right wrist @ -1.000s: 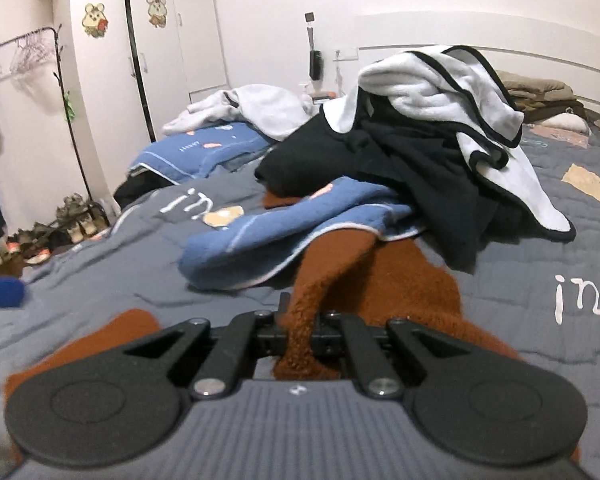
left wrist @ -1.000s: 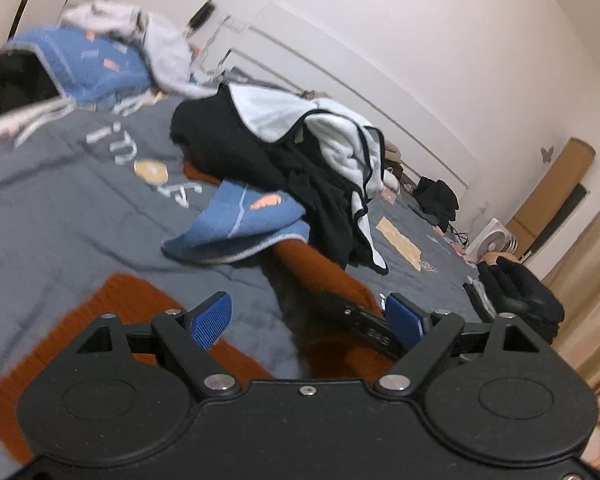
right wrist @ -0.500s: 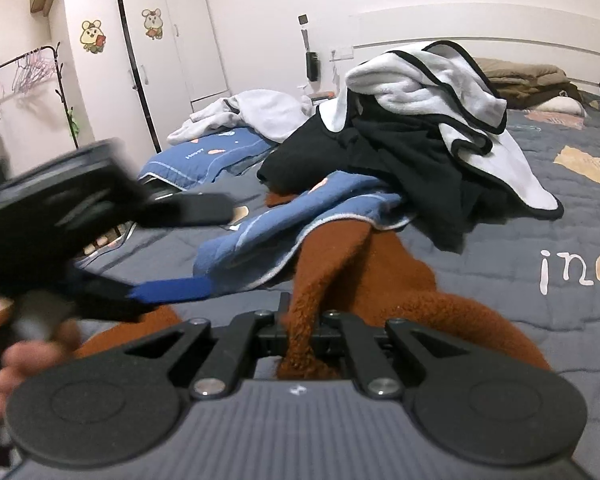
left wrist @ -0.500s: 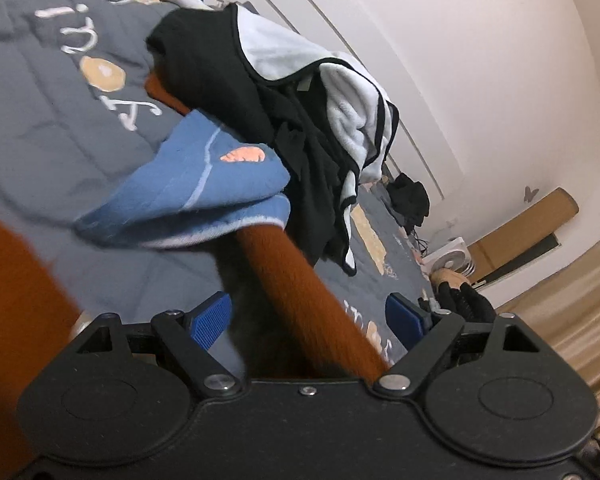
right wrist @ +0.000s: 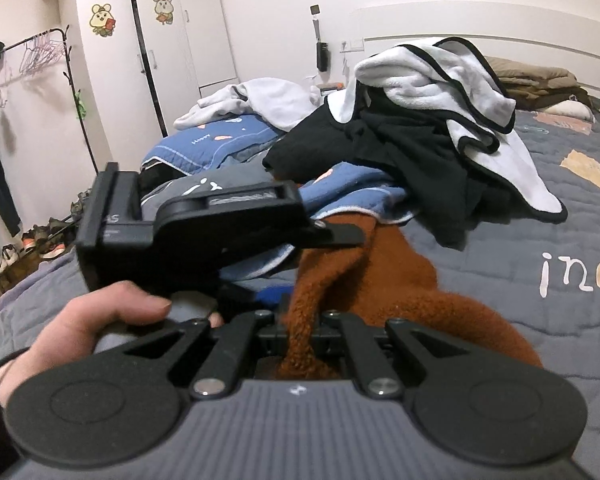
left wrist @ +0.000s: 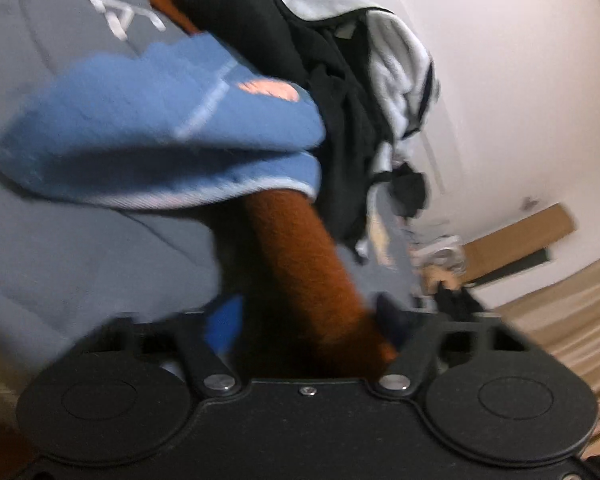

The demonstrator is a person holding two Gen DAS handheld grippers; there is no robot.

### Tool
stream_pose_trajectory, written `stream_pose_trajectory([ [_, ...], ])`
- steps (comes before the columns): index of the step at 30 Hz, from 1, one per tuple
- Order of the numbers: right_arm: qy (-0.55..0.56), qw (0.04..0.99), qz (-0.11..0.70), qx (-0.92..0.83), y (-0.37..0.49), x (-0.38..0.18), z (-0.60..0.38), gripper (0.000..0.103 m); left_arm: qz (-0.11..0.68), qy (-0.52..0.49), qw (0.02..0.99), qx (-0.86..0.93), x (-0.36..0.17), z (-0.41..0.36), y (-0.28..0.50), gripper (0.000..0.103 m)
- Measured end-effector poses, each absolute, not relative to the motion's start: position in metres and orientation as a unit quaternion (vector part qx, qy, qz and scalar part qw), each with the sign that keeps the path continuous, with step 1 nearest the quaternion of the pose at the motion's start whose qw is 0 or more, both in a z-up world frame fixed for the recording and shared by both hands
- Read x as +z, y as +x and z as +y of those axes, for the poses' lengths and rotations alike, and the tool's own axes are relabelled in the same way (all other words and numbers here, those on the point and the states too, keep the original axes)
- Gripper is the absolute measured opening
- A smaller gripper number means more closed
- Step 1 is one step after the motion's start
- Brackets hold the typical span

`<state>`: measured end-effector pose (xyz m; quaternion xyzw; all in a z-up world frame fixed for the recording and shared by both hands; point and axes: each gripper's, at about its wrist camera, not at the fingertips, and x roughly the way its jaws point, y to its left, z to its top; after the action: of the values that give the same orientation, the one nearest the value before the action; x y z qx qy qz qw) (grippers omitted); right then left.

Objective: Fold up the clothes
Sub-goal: 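Grasp the rust-brown garment with the left gripper while the right gripper holds it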

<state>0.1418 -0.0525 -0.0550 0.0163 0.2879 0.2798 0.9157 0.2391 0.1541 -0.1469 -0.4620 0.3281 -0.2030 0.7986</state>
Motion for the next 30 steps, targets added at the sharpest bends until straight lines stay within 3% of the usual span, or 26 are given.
stream_pose_trajectory([
  [4, 0.025, 0.916, 0.288, 0.277, 0.139, -0.054, -0.058, 0.003, 0.318, -0.438, 0.815, -0.206, -0.136, 0.143, 0.233, 0.013],
  [14, 0.098, 0.923, 0.253, 0.274, 0.099, -0.024, -0.087, 0.003, 0.298, -0.381, 0.840, -0.247, -0.087, 0.119, 0.203, 0.012],
  [25, 0.166, 0.932, 0.205, 0.247, 0.023, 0.025, -0.157, 0.003, 0.273, -0.296, 0.863, -0.305, -0.016, 0.043, 0.134, 0.012],
  [30, 0.191, 0.934, 0.193, 0.233, -0.021, 0.036, -0.193, 0.003, 0.268, -0.292, 0.853, -0.339, -0.007, 0.011, 0.097, 0.012],
])
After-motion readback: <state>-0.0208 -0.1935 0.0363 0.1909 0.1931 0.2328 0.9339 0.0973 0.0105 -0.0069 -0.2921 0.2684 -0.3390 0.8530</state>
